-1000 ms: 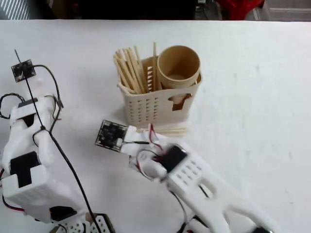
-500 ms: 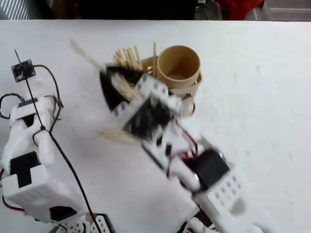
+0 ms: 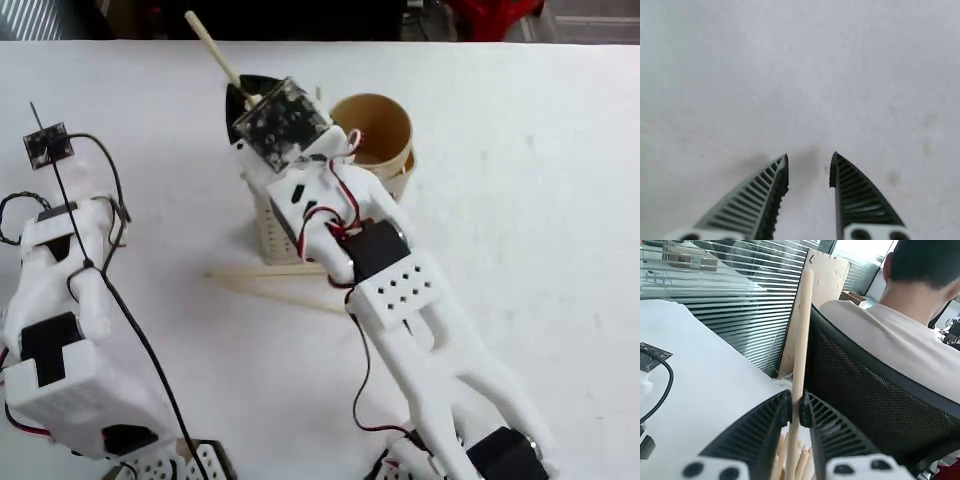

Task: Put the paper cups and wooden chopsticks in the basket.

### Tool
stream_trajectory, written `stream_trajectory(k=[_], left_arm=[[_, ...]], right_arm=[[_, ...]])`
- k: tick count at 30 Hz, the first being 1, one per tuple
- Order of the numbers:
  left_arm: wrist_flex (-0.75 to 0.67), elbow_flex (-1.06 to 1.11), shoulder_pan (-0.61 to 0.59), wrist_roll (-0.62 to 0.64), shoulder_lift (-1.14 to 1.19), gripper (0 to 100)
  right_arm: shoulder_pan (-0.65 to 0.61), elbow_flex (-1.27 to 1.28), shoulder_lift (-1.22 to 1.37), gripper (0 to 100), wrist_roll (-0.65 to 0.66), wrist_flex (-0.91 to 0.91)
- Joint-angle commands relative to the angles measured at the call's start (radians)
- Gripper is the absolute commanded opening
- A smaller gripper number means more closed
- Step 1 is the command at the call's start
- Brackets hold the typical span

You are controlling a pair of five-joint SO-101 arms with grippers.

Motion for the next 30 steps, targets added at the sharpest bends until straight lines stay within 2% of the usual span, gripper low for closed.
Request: stream_trajectory(k=[1, 4, 8, 10, 15, 17, 19, 21, 24, 30], left_arm=[[-0.017, -0.020, 0.013, 0.006, -0.007, 16], [-0.017, -0.020, 0.013, 0.006, -0.007, 16], [-0.017, -0.020, 0.013, 0.006, -0.007, 16], [-0.017, -0.020, 0.013, 0.006, -0.007, 16], [-0.017, -0.021, 0.013, 0.006, -0.007, 16], [-0.017, -0.021, 0.013, 0.006, -0.007, 16], [-0.017, -0.021, 0.013, 0.006, -0.007, 16], [-0.017, -0.021, 0.013, 0.006, -0.007, 16], [-0.017, -0.021, 0.013, 0.006, -0.007, 16], [-0.015, -0.020, 0.015, 0.006, -0.007, 16]], right_arm=[[0.001, -0.055, -0.008, 12.3, -0.023, 0.024], [0.007, -0.057, -0.012, 12.5, -0.018, 0.082], [-0.001, -0.055, -0.096, 4.1, -0.021, 0.214], [-0.033, -0.054, -0.177, 1.5, -0.021, 0.343], [-0.114, -0.081, -0.381, 6.0, -0.014, 0.789], [-0.153, -0.095, -0.417, 7.2, -0.008, 0.898], [-0.177, -0.092, -0.412, 8.7, 0.060, 0.961], [-0.185, -0.069, -0.395, 9.9, 0.121, 1.001], [-0.186, 0.005, -0.384, 10.5, 0.109, 1.004], [-0.185, 0.368, -0.386, 10.2, 0.092, 0.717]])
